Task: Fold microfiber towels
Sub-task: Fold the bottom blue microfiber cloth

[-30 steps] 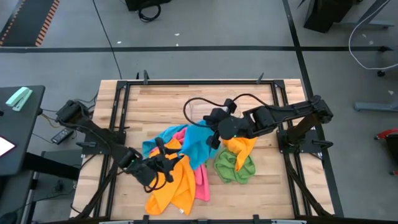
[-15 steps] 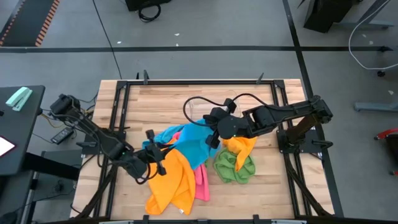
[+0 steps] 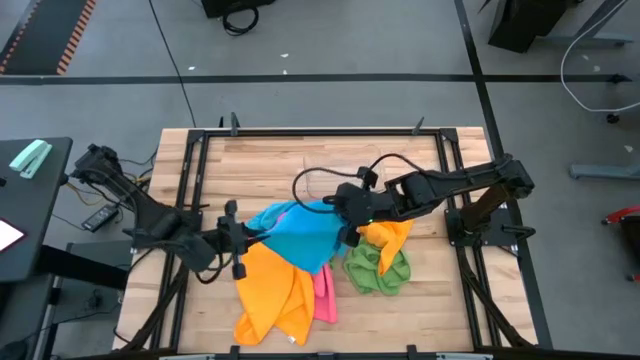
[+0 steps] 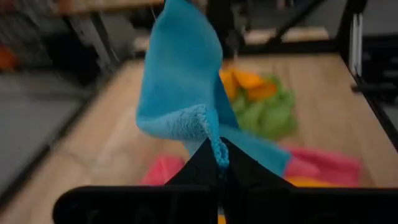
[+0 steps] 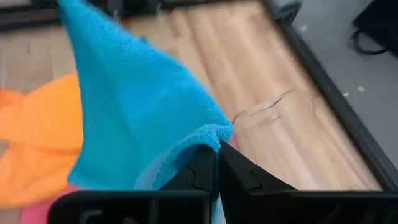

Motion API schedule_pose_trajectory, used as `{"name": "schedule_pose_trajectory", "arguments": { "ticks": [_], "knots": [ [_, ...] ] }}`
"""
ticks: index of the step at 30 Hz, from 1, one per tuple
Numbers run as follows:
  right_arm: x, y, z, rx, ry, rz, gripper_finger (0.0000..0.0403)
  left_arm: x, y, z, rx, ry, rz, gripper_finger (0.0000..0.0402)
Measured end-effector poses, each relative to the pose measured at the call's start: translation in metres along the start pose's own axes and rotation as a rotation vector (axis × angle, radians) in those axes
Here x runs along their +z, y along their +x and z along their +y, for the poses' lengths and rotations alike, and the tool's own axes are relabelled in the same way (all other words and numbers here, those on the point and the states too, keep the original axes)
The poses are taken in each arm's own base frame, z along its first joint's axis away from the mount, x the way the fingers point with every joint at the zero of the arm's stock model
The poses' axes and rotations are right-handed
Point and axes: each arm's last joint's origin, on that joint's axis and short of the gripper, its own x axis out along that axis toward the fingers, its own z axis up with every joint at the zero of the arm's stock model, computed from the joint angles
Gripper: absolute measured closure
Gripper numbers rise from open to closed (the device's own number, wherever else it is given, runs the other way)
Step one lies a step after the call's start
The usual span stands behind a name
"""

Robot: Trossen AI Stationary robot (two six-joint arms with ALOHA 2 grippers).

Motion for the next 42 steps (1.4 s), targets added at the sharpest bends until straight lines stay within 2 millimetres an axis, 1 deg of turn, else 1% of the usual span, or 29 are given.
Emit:
{"name": "schedule_pose_trajectory", "arguments": {
  "ticks": [6, 10, 13, 15, 19, 22, 25, 28, 30, 33, 35, 36, 38, 41, 42],
  "knots": [
    [-0.028, 0.045, 0.003, 0.130, -0.017, 0.080, 0.0368, -0.022, 0.006, 0.000, 0.052, -0.066, 0.169, 0.0380],
    [-0.052, 0.075, -0.004, 0.152, -0.021, 0.119, 0.0367, -0.034, 0.013, -0.003, 0.104, -0.075, 0.244, 0.0391],
    [-0.065, 0.091, -0.013, 0.136, -0.068, 0.126, 0.0366, -0.040, 0.019, -0.007, 0.121, -0.068, 0.275, 0.0394],
    [-0.074, 0.098, -0.016, 0.128, -0.116, 0.146, 0.0364, -0.043, 0.022, -0.010, 0.127, -0.069, 0.292, 0.0388],
    [-0.082, 0.100, -0.017, 0.129, -0.226, 0.173, 0.0347, -0.051, 0.029, -0.016, 0.124, -0.064, 0.344, 0.0374],
    [-0.085, 0.099, -0.016, 0.131, -0.291, 0.197, 0.0319, -0.056, 0.034, -0.020, 0.118, -0.046, 0.384, 0.0382],
    [-0.087, 0.096, -0.013, 0.144, -0.376, 0.199, 0.0283, -0.060, 0.037, -0.022, 0.124, -0.026, 0.409, 0.0392],
    [-0.087, 0.093, -0.005, 0.169, -0.479, 0.170, 0.0247, -0.062, 0.038, -0.023, 0.127, -0.018, 0.420, 0.0394],
    [-0.088, 0.091, 0.002, 0.192, -0.581, 0.134, 0.0230, -0.062, 0.038, -0.023, 0.130, -0.032, 0.418, 0.0388],
    [-0.096, 0.092, 0.016, 0.198, -0.754, 0.044, 0.0217, -0.062, 0.037, -0.023, 0.132, -0.035, 0.420, 0.0371],
    [-0.103, 0.095, 0.023, 0.165, -0.850, -0.024, 0.0215, -0.062, 0.037, -0.023, 0.127, -0.040, 0.424, 0.0367],
    [-0.108, 0.098, 0.025, 0.141, -0.875, -0.055, 0.0215, -0.062, 0.037, -0.023, 0.123, -0.044, 0.429, 0.0368],
    [-0.113, 0.102, 0.027, 0.095, -0.872, -0.114, 0.0214, -0.063, 0.037, -0.023, 0.118, -0.056, 0.435, 0.0374],
    [-0.111, 0.104, 0.028, 0.069, -0.806, -0.196, 0.0214, -0.063, 0.037, -0.024, 0.118, -0.063, 0.435, 0.0387],
    [-0.112, 0.105, 0.028, 0.068, -0.797, -0.199, 0.0214, -0.063, 0.037, -0.024, 0.118, -0.063, 0.435, 0.0390]
  ]
}}
